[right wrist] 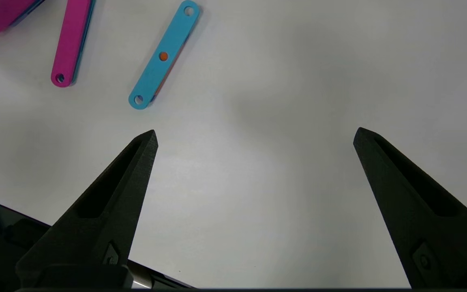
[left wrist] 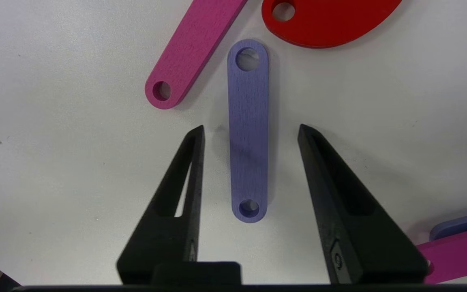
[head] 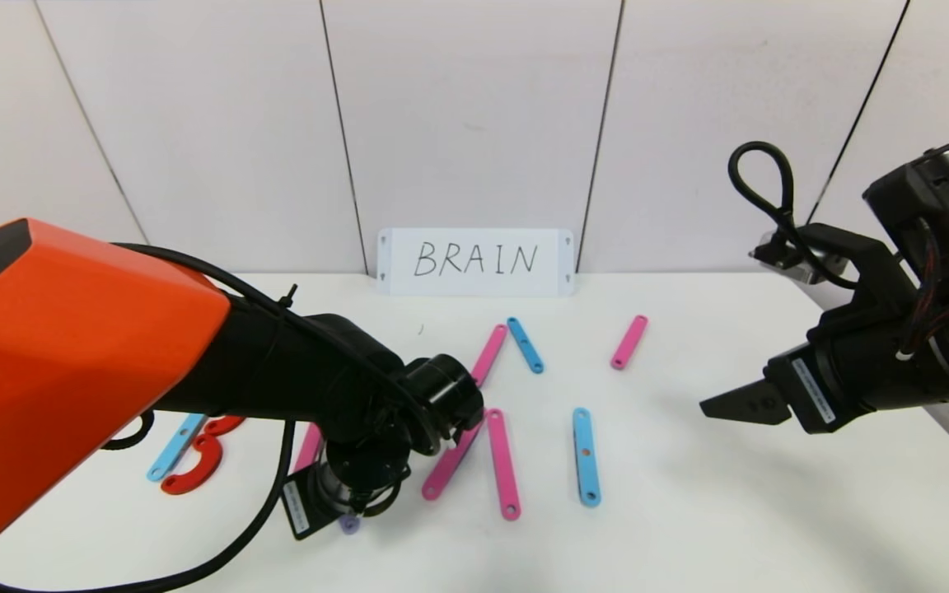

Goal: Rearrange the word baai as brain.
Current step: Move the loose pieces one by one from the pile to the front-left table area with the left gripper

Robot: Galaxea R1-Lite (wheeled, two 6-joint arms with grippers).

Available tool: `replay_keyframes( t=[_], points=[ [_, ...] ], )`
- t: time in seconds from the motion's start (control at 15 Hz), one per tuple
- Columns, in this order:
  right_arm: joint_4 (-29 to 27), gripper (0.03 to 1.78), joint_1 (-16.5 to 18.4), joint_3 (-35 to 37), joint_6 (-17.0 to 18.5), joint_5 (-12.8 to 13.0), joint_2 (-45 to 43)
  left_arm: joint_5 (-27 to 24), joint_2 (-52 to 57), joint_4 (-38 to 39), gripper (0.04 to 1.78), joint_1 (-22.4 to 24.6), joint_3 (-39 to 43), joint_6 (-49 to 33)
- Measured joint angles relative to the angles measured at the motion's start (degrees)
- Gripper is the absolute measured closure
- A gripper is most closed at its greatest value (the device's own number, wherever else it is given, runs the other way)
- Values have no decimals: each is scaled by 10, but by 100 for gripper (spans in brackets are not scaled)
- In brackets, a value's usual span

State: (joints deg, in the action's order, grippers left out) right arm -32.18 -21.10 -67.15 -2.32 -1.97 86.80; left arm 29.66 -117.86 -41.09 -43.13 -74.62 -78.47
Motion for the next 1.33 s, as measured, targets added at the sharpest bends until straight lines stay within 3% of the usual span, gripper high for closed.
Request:
replay_keyframes(
  t=[0.2, 0.47, 0.73, 0.93, 1.13, 1.33],
  points=[
    [0, 11, 0, 1, -2, 0, 0, 1, 2, -1, 45, 0, 0, 1],
    [8, 11, 1, 0, 0, 2, 0, 7, 24, -1, 12, -3, -2, 14],
    [94, 11, 10, 13, 13, -2, -9, 69, 87, 8, 9, 14, -28, 106],
    [129, 11, 20, 24, 22, -2, -17, 82, 143, 19, 9, 29, -84, 217],
    [131, 11, 28, 24, 23, -4, -30, 59, 202, 42, 9, 43, -132, 327],
    [146, 11, 28, 26, 35, -5, -40, -26, 243, 46, 9, 66, -130, 357]
  ],
)
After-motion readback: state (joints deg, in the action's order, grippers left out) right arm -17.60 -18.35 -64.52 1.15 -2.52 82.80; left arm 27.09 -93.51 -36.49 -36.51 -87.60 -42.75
